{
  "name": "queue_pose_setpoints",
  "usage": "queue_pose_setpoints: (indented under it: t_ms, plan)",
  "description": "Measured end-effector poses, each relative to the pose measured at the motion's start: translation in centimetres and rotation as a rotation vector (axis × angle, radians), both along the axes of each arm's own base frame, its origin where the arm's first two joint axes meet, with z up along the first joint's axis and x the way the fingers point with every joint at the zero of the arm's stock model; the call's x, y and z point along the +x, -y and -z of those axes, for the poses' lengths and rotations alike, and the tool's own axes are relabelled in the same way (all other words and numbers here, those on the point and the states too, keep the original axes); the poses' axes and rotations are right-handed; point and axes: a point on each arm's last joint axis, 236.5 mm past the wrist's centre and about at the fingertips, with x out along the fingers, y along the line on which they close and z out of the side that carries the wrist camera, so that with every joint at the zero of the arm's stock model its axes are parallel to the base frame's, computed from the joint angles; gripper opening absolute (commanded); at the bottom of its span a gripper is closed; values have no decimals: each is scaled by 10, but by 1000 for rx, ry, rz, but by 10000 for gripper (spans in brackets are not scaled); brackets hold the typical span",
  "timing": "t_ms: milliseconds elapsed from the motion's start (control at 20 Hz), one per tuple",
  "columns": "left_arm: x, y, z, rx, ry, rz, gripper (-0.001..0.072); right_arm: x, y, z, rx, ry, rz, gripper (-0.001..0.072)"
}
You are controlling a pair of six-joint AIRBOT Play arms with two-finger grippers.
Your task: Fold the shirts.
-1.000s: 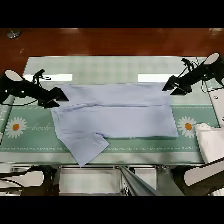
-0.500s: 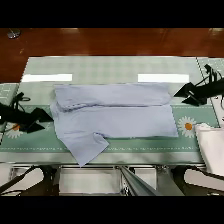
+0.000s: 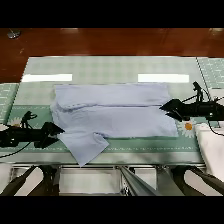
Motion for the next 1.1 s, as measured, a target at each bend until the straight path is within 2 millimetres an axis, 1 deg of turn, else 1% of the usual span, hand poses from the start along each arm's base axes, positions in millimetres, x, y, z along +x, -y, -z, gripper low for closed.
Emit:
queue_pose_setpoints:
  t_ms: [100, 200, 250, 300, 350, 400, 450, 500, 550, 650, 750, 850, 950, 1050, 1100]
  plan:
    - [-3, 17, 0, -21, 6, 41, 708, 5, 8, -5, 20, 14, 43, 619]
    - [-5, 34, 2, -35, 15, 78, 702, 7, 26, -13, 39, 20, 98, 619]
    - [-7, 43, 3, -47, 19, 94, 593, 6, 39, -16, 45, 16, 128, 619]
    - [-10, 50, 5, -49, 20, 111, 134, 3, 54, -16, 42, 7, 163, 619]
    - [-14, 54, 9, -39, 19, 134, 21, -4, 68, -15, 30, -10, 185, 619]
    - [-17, 57, 12, -30, 25, 159, 22, -14, 83, -10, 5, -44, 213, 619]
    - [-15, 62, 10, -45, 45, 165, 22, -29, 94, -2, -25, -97, 235, 619]
    - [-15, 68, 7, -64, 55, 176, 22, -44, 101, 8, -53, -155, 248, 619]
    - [-13, 73, 4, -82, 71, 178, 22, -60, 104, 18, -72, -217, 257, 619]
    - [-6, 81, -3, -120, 107, 168, 22, -85, 98, 35, -92, -315, 241, 619]
    - [-1, 86, -9, -148, 133, 160, 22, -103, 85, 47, -100, -387, 196, 619]
    - [2, 90, -12, -164, 151, 156, 22, -113, 75, 56, -105, -433, 151, 619]
    - [4, 91, -14, -171, 160, 154, 22, -116, 65, 61, -97, -455, 113, 619]
    - [5, 92, -15, -176, 167, 153, 22, -109, 55, 63, -73, -443, 97, 618]
    - [5, 92, -16, -178, 168, 151, 22, -102, 52, 63, -60, -425, 102, 614]
